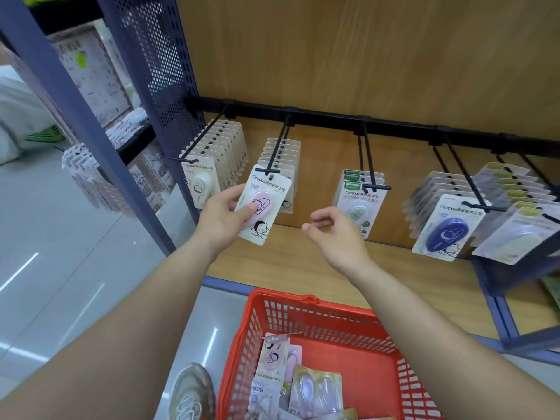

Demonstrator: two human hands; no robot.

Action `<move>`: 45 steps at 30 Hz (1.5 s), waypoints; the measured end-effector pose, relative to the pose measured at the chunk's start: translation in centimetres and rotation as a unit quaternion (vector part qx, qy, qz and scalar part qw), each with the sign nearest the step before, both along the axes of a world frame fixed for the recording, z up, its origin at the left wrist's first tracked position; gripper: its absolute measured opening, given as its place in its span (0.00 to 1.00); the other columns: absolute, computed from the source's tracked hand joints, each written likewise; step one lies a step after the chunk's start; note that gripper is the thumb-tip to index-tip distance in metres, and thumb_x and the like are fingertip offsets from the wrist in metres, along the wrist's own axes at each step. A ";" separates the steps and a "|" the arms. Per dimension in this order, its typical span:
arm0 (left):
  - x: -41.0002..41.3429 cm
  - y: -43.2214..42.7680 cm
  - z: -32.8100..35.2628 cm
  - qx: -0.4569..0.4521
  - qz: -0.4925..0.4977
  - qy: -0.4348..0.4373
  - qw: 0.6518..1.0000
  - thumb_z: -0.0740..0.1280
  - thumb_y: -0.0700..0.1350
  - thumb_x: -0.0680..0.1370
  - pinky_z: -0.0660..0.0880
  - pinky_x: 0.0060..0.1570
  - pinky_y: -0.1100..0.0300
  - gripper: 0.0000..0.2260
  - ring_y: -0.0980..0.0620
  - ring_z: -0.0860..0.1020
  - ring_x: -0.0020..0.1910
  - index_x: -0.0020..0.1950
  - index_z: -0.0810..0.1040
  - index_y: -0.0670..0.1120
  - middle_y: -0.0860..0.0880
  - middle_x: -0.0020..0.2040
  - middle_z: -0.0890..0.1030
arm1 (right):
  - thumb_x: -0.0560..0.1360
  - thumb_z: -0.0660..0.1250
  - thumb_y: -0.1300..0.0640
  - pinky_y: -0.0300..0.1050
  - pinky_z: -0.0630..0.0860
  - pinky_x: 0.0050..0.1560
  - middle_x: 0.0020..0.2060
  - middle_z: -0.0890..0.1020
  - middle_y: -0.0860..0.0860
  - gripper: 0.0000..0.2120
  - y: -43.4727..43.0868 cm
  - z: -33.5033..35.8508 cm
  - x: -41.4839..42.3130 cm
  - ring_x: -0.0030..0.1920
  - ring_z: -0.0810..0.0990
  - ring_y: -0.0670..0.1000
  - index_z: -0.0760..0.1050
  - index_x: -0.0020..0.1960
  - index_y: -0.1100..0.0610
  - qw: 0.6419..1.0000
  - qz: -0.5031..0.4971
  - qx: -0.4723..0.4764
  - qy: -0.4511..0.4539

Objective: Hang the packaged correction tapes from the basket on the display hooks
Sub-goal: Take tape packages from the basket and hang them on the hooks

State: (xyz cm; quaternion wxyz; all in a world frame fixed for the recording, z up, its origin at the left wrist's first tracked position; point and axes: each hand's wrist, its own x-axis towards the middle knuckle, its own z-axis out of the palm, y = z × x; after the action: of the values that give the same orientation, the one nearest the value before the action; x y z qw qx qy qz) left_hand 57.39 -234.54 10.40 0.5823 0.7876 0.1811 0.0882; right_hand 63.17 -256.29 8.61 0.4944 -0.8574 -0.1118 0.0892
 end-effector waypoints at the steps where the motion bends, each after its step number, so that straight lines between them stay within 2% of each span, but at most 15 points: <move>1: 0.1 -0.3 -0.1 0.013 0.002 -0.006 1.000 0.70 0.44 0.80 0.82 0.55 0.45 0.14 0.50 0.85 0.50 0.60 0.82 0.63 0.52 0.50 0.87 | 0.78 0.71 0.51 0.33 0.70 0.44 0.45 0.79 0.41 0.09 0.0 -0.1 -0.1 0.46 0.77 0.38 0.76 0.56 0.51 1.000 0.002 0.001 0.003; 4: 1.2 -1.2 -0.3 0.035 0.017 -0.003 0.999 0.67 0.42 0.82 0.81 0.54 0.51 0.17 0.56 0.84 0.46 0.52 0.80 0.68 0.61 0.43 0.86 | 0.78 0.72 0.51 0.36 0.72 0.47 0.46 0.80 0.42 0.09 -0.3 -0.4 -0.5 0.48 0.78 0.41 0.76 0.55 0.50 1.000 0.008 0.002 0.012; 7: 3.0 -1.9 -0.6 0.044 0.040 -0.002 0.998 0.68 0.47 0.79 0.80 0.59 0.48 0.14 0.52 0.84 0.54 0.51 0.81 0.69 0.61 0.49 0.86 | 0.78 0.72 0.53 0.33 0.71 0.47 0.46 0.79 0.43 0.08 -1.2 -0.7 -1.3 0.48 0.78 0.40 0.76 0.55 0.52 1.000 0.015 0.005 0.020; 11: 4.6 -2.5 -1.2 0.078 0.083 0.028 0.993 0.69 0.50 0.78 0.78 0.62 0.50 0.11 0.48 0.82 0.57 0.60 0.80 0.59 0.56 0.54 0.85 | 0.77 0.73 0.54 0.37 0.71 0.47 0.46 0.79 0.43 0.09 -3.3 -1.1 -2.8 0.49 0.78 0.43 0.76 0.55 0.52 1.000 0.010 -0.001 0.029; 13: 4.5 -2.9 -1.2 0.102 0.076 0.075 0.989 0.71 0.55 0.77 0.74 0.68 0.49 0.26 0.45 0.78 0.66 0.74 0.72 0.51 0.50 0.66 0.81 | 0.77 0.73 0.54 0.43 0.73 0.51 0.45 0.80 0.44 0.09 -4.4 -1.4 -3.6 0.49 0.78 0.46 0.77 0.54 0.53 0.999 0.014 -0.020 0.027; 14: 4.1 -3.2 -1.2 0.111 0.068 0.097 0.987 0.71 0.57 0.77 0.71 0.71 0.48 0.34 0.44 0.75 0.71 0.79 0.66 0.49 0.47 0.72 0.77 | 0.76 0.73 0.54 0.45 0.73 0.52 0.45 0.80 0.44 0.09 -5.0 -1.6 -4.0 0.48 0.79 0.47 0.77 0.54 0.53 0.999 0.016 -0.032 0.028; 16: 2.5 -3.7 -0.9 0.137 0.046 0.120 0.982 0.71 0.57 0.78 0.67 0.74 0.49 0.38 0.44 0.69 0.76 0.82 0.59 0.45 0.44 0.77 0.71 | 0.76 0.73 0.54 0.46 0.74 0.53 0.45 0.81 0.44 0.08 -6.1 -2.2 -4.7 0.47 0.79 0.48 0.76 0.53 0.52 0.998 0.021 -0.053 0.027; 20: -2.9 -5.6 -2.5 0.231 -0.020 0.145 0.962 0.71 0.54 0.79 0.71 0.70 0.52 0.32 0.43 0.73 0.72 0.80 0.65 0.46 0.44 0.74 0.74 | 0.76 0.74 0.54 0.45 0.73 0.49 0.44 0.81 0.47 0.08 -8.4 -4.4 -6.0 0.42 0.78 0.47 0.75 0.51 0.52 0.995 0.031 -0.086 0.035; 25: -10.7 -8.5 -8.3 0.327 -0.183 0.242 0.895 0.70 0.55 0.79 0.70 0.69 0.53 0.30 0.43 0.73 0.72 0.78 0.68 0.47 0.43 0.74 0.73 | 0.75 0.75 0.56 0.44 0.72 0.51 0.43 0.80 0.51 0.09 -12.4 -9.7 -7.9 0.47 0.80 0.52 0.76 0.51 0.55 0.986 0.027 -0.140 0.084; 32: -15.9 -12.1 -19.3 0.221 -0.162 0.331 0.903 0.72 0.51 0.79 0.71 0.66 0.56 0.25 0.44 0.76 0.68 0.74 0.74 0.43 0.45 0.72 0.76 | 0.77 0.73 0.51 0.43 0.73 0.52 0.54 0.80 0.52 0.20 -15.9 -20.2 -10.9 0.55 0.80 0.53 0.75 0.65 0.58 0.944 0.072 -0.225 0.231; 37: -15.4 -13.8 -25.5 0.195 -0.179 0.376 0.888 0.71 0.53 0.79 0.72 0.64 0.56 0.27 0.44 0.76 0.68 0.75 0.72 0.44 0.45 0.72 0.76 | 0.78 0.70 0.59 0.40 0.77 0.44 0.63 0.78 0.54 0.22 -15.9 -27.4 -12.1 0.56 0.79 0.53 0.72 0.71 0.59 0.930 0.088 -0.207 0.290; 39: -14.7 -14.2 -27.3 0.182 -0.175 0.386 0.888 0.72 0.52 0.78 0.74 0.64 0.54 0.26 0.44 0.78 0.65 0.75 0.72 0.45 0.45 0.71 0.77 | 0.78 0.69 0.60 0.47 0.78 0.59 0.68 0.76 0.55 0.24 -15.5 -29.8 -12.1 0.65 0.77 0.56 0.72 0.73 0.56 0.931 0.097 -0.217 0.275; 41: -14.1 -14.7 -28.8 0.179 -0.171 0.385 0.889 0.72 0.51 0.78 0.75 0.64 0.53 0.25 0.45 0.78 0.65 0.74 0.73 0.47 0.47 0.71 0.77 | 0.77 0.69 0.60 0.50 0.69 0.71 0.71 0.74 0.55 0.26 -15.2 -31.7 -11.8 0.71 0.73 0.58 0.71 0.74 0.54 0.932 0.116 -0.235 0.250; 43: -13.5 -15.2 -29.8 0.192 -0.171 0.384 0.887 0.71 0.51 0.78 0.75 0.64 0.51 0.25 0.45 0.78 0.65 0.74 0.73 0.48 0.48 0.70 0.78 | 0.75 0.71 0.58 0.49 0.66 0.73 0.71 0.73 0.56 0.30 -15.1 -32.6 -11.5 0.72 0.70 0.58 0.68 0.76 0.54 0.926 0.138 -0.249 0.248; 45: -12.9 -15.5 -30.7 0.197 -0.166 0.390 0.884 0.72 0.50 0.77 0.76 0.63 0.51 0.25 0.45 0.79 0.64 0.73 0.73 0.48 0.49 0.67 0.80 | 0.70 0.76 0.51 0.50 0.67 0.71 0.70 0.72 0.56 0.37 -15.1 -33.2 -11.3 0.70 0.70 0.58 0.67 0.77 0.52 0.920 0.153 -0.263 0.248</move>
State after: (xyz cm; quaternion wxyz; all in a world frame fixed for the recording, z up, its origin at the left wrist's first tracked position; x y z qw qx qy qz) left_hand 44.53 -250.01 -20.31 0.3038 0.8755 0.2391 -0.2899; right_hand 51.83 -271.42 -24.59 0.2430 -0.8794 -0.0876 0.4000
